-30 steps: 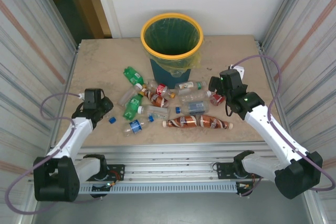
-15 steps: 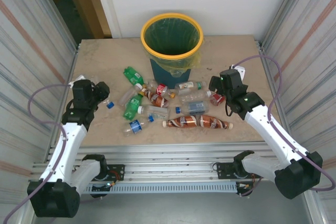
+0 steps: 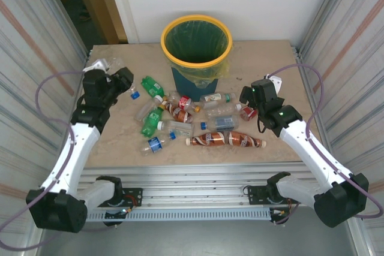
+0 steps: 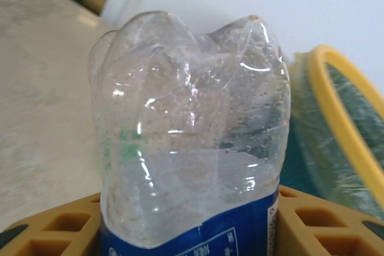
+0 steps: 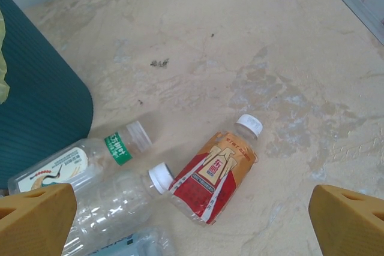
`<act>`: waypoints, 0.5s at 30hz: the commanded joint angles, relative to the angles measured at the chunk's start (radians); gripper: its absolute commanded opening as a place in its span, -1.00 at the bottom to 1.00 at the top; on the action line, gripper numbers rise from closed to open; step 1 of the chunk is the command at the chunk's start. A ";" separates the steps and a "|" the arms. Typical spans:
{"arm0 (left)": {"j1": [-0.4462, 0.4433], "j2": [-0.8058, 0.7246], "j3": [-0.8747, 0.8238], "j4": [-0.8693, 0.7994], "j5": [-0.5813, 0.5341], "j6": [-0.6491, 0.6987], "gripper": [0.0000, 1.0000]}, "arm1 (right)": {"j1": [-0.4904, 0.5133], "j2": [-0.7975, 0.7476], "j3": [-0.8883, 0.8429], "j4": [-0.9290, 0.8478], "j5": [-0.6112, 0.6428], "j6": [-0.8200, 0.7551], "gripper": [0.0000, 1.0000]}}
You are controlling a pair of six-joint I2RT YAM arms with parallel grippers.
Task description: Put the plastic bottles in the bin
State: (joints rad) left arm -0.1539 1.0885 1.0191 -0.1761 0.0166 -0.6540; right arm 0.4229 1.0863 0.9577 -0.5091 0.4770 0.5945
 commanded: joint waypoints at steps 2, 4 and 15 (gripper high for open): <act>-0.074 0.094 0.144 0.090 0.016 0.043 -0.11 | -0.008 -0.020 -0.016 -0.028 0.036 0.041 0.95; -0.100 0.146 0.201 0.112 0.030 0.051 -0.11 | -0.008 -0.025 -0.017 -0.039 0.040 0.047 0.95; -0.194 0.430 0.556 0.149 0.101 0.069 -0.12 | -0.007 -0.061 -0.029 -0.065 0.054 0.084 0.95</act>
State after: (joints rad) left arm -0.3317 1.4811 1.4872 -0.0631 0.0822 -0.6083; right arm 0.4229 1.0485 0.9440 -0.5522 0.5014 0.6395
